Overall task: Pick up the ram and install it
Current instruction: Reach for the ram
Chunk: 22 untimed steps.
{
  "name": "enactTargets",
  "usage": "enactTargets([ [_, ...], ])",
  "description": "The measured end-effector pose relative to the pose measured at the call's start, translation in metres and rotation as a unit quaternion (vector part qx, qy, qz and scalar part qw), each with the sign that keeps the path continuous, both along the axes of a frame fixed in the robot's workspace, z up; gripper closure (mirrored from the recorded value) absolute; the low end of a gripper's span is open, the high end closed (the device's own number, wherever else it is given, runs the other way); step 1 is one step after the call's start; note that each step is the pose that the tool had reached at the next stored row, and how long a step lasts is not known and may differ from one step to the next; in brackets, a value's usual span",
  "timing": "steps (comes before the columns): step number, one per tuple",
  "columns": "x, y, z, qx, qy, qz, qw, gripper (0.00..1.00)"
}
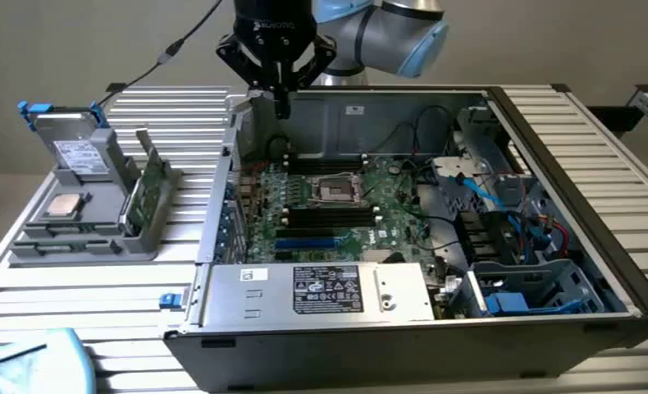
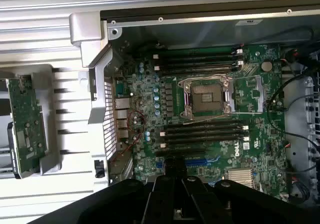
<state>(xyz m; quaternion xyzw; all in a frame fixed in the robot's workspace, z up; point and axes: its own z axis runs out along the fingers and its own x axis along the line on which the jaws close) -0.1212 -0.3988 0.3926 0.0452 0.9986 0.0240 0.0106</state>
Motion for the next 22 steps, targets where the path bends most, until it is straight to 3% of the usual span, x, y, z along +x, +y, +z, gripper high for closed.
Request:
enactTargets([
  [11, 0.0, 0.0002, 0.0001, 0.0, 0.0001, 0.0, 1.0, 0.89],
  [22, -0.043, 0.0126, -0.0012, 0.0055, 0.0003, 0.0, 1.0, 0.89],
])
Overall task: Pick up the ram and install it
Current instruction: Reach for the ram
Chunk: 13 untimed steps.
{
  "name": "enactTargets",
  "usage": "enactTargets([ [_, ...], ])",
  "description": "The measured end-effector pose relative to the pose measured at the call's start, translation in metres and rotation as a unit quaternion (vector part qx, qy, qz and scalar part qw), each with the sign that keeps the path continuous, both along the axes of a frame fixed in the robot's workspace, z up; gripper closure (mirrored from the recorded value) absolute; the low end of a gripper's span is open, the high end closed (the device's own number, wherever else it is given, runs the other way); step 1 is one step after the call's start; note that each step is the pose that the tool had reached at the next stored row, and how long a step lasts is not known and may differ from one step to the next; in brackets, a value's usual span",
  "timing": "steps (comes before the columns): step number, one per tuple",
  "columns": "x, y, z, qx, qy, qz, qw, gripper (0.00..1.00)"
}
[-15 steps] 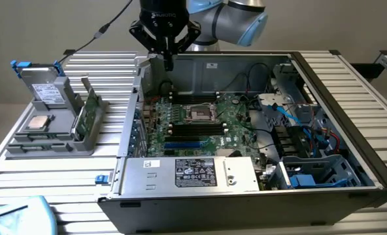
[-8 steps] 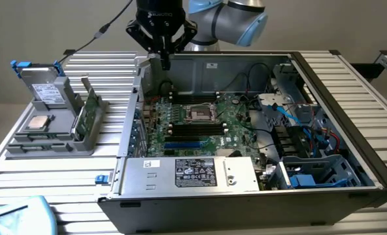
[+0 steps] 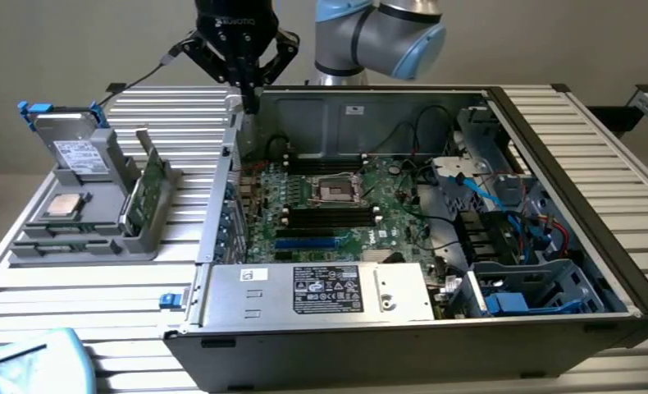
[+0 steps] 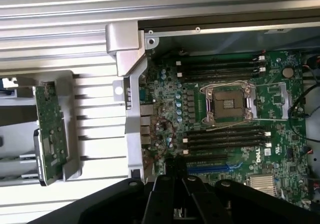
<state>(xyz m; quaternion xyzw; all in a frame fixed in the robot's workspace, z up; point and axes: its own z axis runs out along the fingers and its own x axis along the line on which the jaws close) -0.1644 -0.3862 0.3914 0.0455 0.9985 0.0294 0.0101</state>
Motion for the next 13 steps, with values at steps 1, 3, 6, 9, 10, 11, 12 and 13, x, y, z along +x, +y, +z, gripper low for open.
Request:
enactTargets([
  [1, -0.004, 0.0013, -0.0001, 0.0, 0.0, 0.0, 1.0, 0.89],
  [3, -0.013, 0.0043, -0.0002, 0.0, 0.0, 0.0, 1.0, 0.89],
  [6, -0.027, 0.009, -0.0005, 0.0, 0.0, 0.0, 1.0, 0.89],
  [9, -0.04, 0.0132, -0.0009, 0.0, 0.0, 0.001, 1.0, 0.89],
  [10, -0.045, 0.0145, -0.0012, 0.0, 0.0, 0.001, 1.0, 0.89],
  [11, -0.05, 0.0158, -0.0014, 0.0, 0.0, 0.001, 1.0, 0.89],
  [12, -0.054, 0.017, -0.0018, 0.0, 0.0, 0.001, 1.0, 0.89],
  [13, -0.059, 0.018, -0.0021, 0.0, 0.0, 0.001, 1.0, 0.89],
])
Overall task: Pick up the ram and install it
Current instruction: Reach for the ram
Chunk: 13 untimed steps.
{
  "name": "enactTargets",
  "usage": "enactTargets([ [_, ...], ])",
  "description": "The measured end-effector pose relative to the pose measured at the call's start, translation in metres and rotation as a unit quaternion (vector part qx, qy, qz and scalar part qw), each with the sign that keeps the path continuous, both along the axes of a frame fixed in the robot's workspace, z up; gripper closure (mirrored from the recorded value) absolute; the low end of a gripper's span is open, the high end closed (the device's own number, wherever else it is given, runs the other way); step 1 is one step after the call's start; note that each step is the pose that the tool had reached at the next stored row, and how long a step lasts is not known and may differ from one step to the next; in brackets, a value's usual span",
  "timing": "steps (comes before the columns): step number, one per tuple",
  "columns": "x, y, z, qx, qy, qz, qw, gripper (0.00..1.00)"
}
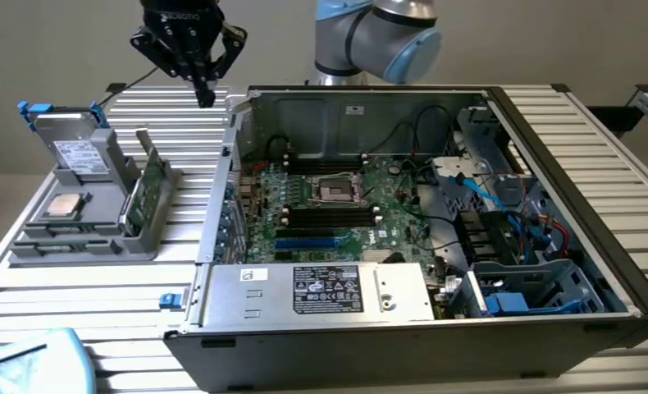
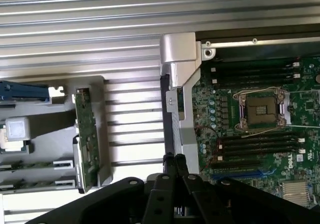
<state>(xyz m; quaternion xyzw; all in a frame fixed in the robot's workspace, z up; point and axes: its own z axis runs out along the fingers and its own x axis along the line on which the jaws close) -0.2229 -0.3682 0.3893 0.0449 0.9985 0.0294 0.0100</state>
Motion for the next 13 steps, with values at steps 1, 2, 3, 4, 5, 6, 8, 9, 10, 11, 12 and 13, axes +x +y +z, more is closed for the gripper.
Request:
enactTargets([
  [1, -0.005, 0.0011, -0.0004, 0.0, 0.0, 0.0, 1.0, 0.89],
  [2, -0.009, 0.0021, -0.0008, 0.0, 0.0, 0.0, 1.0, 0.89],
  [3, -0.014, 0.003, -0.0013, 0.0, 0.0, 0.0, 1.0, 0.89],
  [4, -0.019, 0.0038, -0.0017, 0.0, 0.0, 0.0, 1.0, 0.89],
  [5, -0.023, 0.0044, -0.0022, 0.0, 0.0, 0.001, 1.0, 0.89],
  [6, -0.028, 0.005, -0.0027, 0.0, 0.0, 0.001, 1.0, 0.89],
  [8, -0.037, 0.0058, -0.0035, 0.0, 0.0001, 0.001, 1.0, 0.89],
  [9, -0.041, 0.006, -0.004, 0.0, 0.0004, 0.001, 1.0, 0.89],
  [10, -0.045, 0.0062, -0.0044, 0.0, 0.0014, 0.001, 1.0, 0.89],
  [11, -0.049, 0.0063, -0.0046, 0.0, 0.0031, 0.001, 1.0, 0.89],
  [12, -0.052, 0.0064, -0.0048, 0.0, 0.0054, 0.001, 1.0, 0.89],
  [13, -0.055, 0.0065, -0.005, 0.0, 0.0083, 0.001, 1.0, 0.89],
])
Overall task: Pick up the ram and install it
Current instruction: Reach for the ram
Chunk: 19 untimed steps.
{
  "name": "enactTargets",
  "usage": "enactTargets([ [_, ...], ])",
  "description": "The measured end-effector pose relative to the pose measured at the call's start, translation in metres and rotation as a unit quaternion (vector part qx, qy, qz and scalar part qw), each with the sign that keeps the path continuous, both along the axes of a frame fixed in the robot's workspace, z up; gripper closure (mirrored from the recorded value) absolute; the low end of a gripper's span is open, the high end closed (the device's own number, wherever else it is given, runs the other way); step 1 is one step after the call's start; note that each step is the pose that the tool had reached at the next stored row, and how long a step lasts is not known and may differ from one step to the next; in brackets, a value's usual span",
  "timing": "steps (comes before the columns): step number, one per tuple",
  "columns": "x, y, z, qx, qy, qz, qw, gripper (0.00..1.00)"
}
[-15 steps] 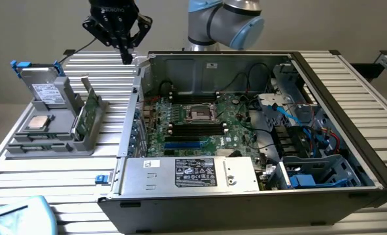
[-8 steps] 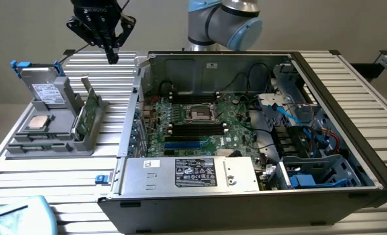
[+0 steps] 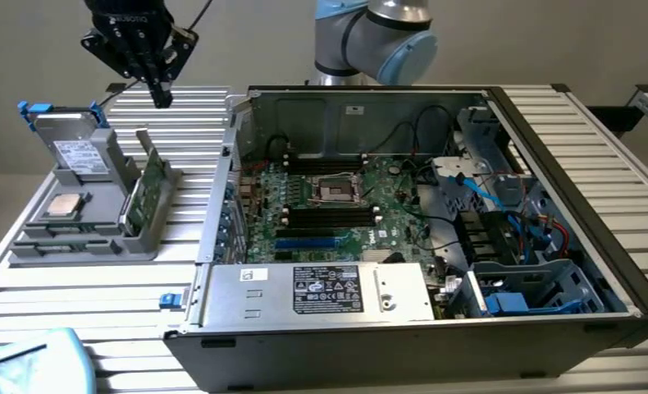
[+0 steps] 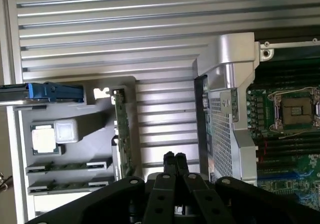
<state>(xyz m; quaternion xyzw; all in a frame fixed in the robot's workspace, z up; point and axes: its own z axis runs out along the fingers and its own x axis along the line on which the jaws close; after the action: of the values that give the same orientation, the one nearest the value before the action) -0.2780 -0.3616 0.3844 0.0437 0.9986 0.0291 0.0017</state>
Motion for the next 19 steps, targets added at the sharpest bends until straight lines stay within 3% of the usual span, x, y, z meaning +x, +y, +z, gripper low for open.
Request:
enactTargets([
  [5, -0.014, 0.0005, -0.0005, 0.0, 0.0187, 0.0, 0.9998, 0.89],
  [7, -0.02, 0.0007, -0.0009, 0.0, 0.0244, 0.001, 0.9997, 0.89],
  [15, -0.054, 0.0013, -0.0076, -0.0001, 0.0252, 0.005, 0.9997, 0.89],
  [19, -0.063, 0.0013, -0.0094, -0.0007, 0.0258, 0.013, 0.9996, 0.89],
])
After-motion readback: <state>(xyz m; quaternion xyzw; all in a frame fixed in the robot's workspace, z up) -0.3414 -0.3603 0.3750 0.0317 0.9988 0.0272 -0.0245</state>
